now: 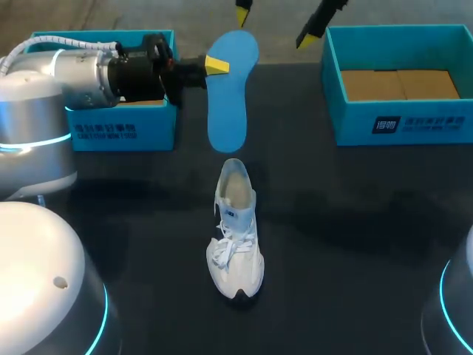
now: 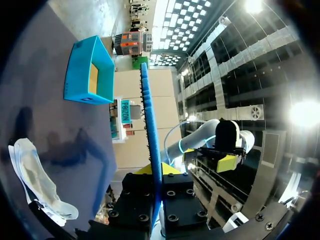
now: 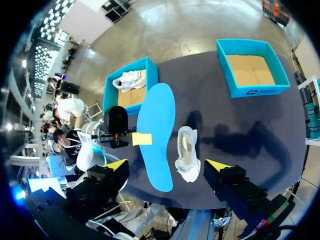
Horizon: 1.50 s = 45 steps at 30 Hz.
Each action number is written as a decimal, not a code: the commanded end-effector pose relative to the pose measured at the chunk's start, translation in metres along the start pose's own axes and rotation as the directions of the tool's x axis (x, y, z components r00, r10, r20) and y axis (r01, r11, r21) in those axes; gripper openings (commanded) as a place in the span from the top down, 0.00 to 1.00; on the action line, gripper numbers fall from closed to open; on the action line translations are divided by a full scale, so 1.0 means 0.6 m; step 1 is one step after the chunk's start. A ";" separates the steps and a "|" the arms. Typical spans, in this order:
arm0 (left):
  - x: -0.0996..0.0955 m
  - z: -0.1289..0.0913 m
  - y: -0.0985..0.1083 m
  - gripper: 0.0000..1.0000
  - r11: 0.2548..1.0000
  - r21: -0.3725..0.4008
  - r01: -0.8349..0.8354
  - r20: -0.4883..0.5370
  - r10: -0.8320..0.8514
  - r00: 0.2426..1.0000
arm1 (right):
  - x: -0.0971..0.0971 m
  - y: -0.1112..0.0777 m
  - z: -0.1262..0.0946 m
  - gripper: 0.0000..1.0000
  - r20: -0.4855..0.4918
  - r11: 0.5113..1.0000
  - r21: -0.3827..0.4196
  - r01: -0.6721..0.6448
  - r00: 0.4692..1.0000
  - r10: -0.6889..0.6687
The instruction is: Take the shoe out of the shoebox, open the shoe tongue, remove and reinsert the insole, then place the shoe into the shoebox
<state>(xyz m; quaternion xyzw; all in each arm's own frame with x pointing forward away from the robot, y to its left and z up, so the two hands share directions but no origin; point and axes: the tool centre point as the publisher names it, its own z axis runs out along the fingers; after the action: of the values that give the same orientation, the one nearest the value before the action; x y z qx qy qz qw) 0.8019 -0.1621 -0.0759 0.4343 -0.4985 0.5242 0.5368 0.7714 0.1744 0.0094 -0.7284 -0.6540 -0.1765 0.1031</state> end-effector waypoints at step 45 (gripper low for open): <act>0.000 0.000 -0.001 1.00 1.000 -0.001 0.000 0.002 0.000 1.000 | -0.101 -0.006 0.102 0.00 -0.845 0.997 0.011 0.083 0.533 -0.035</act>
<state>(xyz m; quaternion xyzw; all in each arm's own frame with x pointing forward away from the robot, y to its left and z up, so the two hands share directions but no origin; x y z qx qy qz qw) 0.8020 -0.1619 -0.0760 0.4343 -0.4989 0.5238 0.5368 0.7708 0.1417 -0.0645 -0.5559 -0.5787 -0.4575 0.3831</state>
